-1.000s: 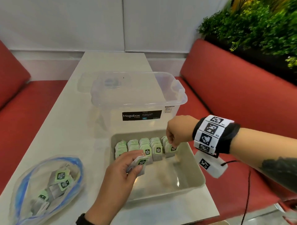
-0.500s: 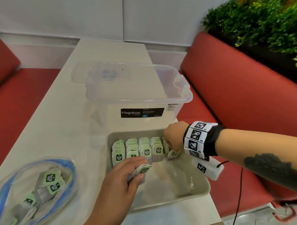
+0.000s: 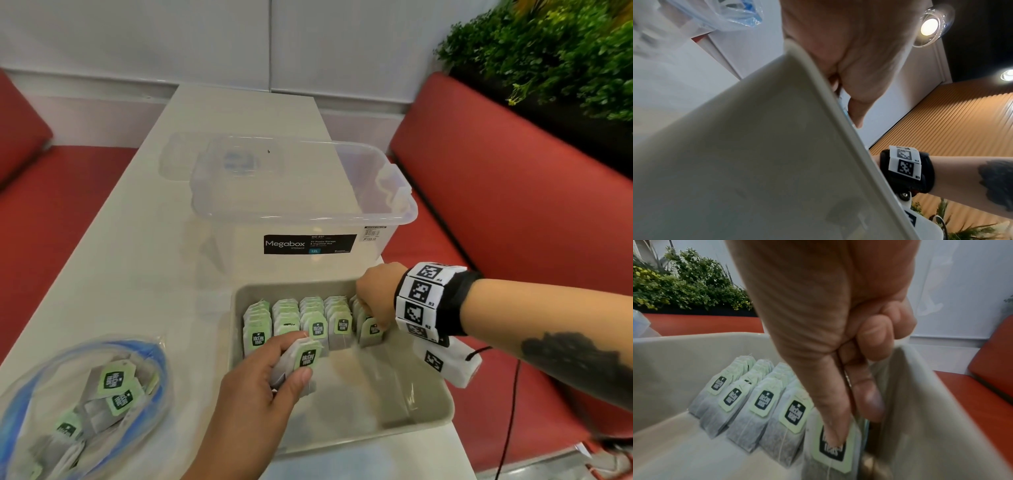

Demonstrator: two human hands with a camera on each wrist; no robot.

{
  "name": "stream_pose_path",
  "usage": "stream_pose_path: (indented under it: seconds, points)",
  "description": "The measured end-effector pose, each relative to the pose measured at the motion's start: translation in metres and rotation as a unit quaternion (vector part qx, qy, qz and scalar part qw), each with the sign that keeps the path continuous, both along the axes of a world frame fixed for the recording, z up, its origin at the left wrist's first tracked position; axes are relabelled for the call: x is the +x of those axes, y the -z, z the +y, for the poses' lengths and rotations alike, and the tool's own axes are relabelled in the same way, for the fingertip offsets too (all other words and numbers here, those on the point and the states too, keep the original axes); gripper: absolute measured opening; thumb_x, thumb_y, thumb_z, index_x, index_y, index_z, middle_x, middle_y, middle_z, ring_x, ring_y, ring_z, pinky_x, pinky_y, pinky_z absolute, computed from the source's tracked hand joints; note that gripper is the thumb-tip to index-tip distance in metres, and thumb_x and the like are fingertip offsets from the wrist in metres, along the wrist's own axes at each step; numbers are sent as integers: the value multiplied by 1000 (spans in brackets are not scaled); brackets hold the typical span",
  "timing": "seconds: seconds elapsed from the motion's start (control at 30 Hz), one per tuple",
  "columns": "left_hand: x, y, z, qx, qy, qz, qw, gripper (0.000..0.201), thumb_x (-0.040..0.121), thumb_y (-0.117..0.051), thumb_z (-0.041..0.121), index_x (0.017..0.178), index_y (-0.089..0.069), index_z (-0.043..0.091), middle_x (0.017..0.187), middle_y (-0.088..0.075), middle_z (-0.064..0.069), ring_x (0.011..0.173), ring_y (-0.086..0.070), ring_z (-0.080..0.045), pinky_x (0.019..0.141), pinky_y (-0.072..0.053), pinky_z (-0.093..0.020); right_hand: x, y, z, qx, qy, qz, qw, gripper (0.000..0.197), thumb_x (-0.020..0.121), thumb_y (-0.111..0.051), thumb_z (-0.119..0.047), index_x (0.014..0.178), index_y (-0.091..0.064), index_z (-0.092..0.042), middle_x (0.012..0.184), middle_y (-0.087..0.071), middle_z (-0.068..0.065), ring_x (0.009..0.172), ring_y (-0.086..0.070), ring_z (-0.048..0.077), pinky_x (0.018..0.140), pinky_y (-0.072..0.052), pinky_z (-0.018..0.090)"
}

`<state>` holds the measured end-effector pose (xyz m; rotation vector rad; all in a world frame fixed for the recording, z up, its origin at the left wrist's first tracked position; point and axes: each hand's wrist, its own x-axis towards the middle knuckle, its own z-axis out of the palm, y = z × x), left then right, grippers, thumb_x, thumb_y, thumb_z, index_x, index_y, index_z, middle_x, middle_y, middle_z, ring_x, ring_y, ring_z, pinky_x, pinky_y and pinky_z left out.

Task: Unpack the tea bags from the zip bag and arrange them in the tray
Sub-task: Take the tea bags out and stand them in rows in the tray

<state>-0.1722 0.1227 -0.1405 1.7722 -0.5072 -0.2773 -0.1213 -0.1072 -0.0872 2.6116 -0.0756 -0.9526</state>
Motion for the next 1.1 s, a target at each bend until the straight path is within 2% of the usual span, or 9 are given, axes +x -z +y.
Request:
stream_pose_path:
  seconds: [0.17, 0.27, 0.37, 0.47, 0.6, 0.77, 0.93, 1.0, 1.1]
  points:
    - [3, -4, 0, -45, -32, 65, 996, 43, 78, -71, 6, 95, -66, 45, 94, -69, 15, 79, -66, -4, 59, -56, -21, -4, -14, 1, 18, 3, -12, 1000, 19, 79, -69, -27, 92, -65, -14, 75, -56, -1, 80, -60, 21, 65, -47, 29]
    - [9, -10, 0, -89, -68, 107, 988, 39, 75, -72, 0, 94, -65, 33, 95, -70, 4, 76, -69, -15, 54, -55, -25, -10, -29, 7, 114, -6, -77, 990, 30, 72, -76, -38, 94, -66, -20, 85, -63, -6, 81, -59, 15, 62, -44, 25]
    - [13, -17, -1, -106, -82, 120, 984, 39, 72, -74, -2, 93, -64, 29, 93, -69, 2, 80, -68, -21, 52, -56, -27, -23, -44, 28, 336, 32, -126, 933, 34, 71, -76, -45, 96, -67, -24, 81, -65, -9, 71, -56, 6, 63, -44, 21]
    - [12, -21, -3, -92, -76, 111, 987, 43, 69, -76, -3, 92, -64, 32, 84, -69, 6, 75, -67, -15, 53, -56, -27, -35, -51, 51, 462, 59, -140, 874, 25, 76, -74, -39, 90, -66, -21, 78, -68, -5, 58, -55, 2, 60, -45, 16]
    - [10, -24, -5, -101, -91, 106, 985, 27, 80, -67, 4, 91, -64, 30, 79, -69, 6, 70, -69, -12, 52, -56, -25, -38, -52, 56, 496, 68, -165, 850, 13, 80, -74, -20, 77, -61, -20, 59, -59, -11, 45, -54, 4, 49, -43, 13]
    - [10, -25, 0, -139, -130, 121, 974, 10, 92, -52, 17, 95, -62, 19, 86, -71, -3, 73, -71, -14, 55, -57, -24, -40, -55, 45, 511, 114, -199, 828, 19, 76, -77, -15, 72, -59, -21, 65, -67, -4, 47, -59, 9, 53, -48, 23]
    - [8, -26, 5, -130, -139, 67, 979, 16, 80, -55, 34, 85, -65, 23, 79, -72, 1, 73, -67, -8, 65, -54, -27, -39, -58, 36, 414, 57, -252, 873, 15, 70, -81, -27, 73, -68, -19, 69, -64, -7, 62, -54, 4, 62, -44, 19]
    - [7, -23, 7, -90, -141, 20, 986, 13, 77, -54, 41, 81, -65, 34, 75, -70, 10, 65, -61, -2, 64, -48, -21, -36, -56, 30, 367, 55, -240, 897, 16, 70, -81, -29, 75, -71, -18, 64, -59, -10, 62, -52, 4, 62, -43, 22]
    - [3, -16, 7, -32, -130, -39, 990, 6, 80, -55, 44, 82, -61, 43, 77, -68, 17, 70, -60, -3, 58, -42, -10, -31, -45, 25, 288, 53, -203, 934, 14, 71, -79, -30, 75, -71, -20, 62, -57, -11, 61, -51, 4, 54, -40, 21]
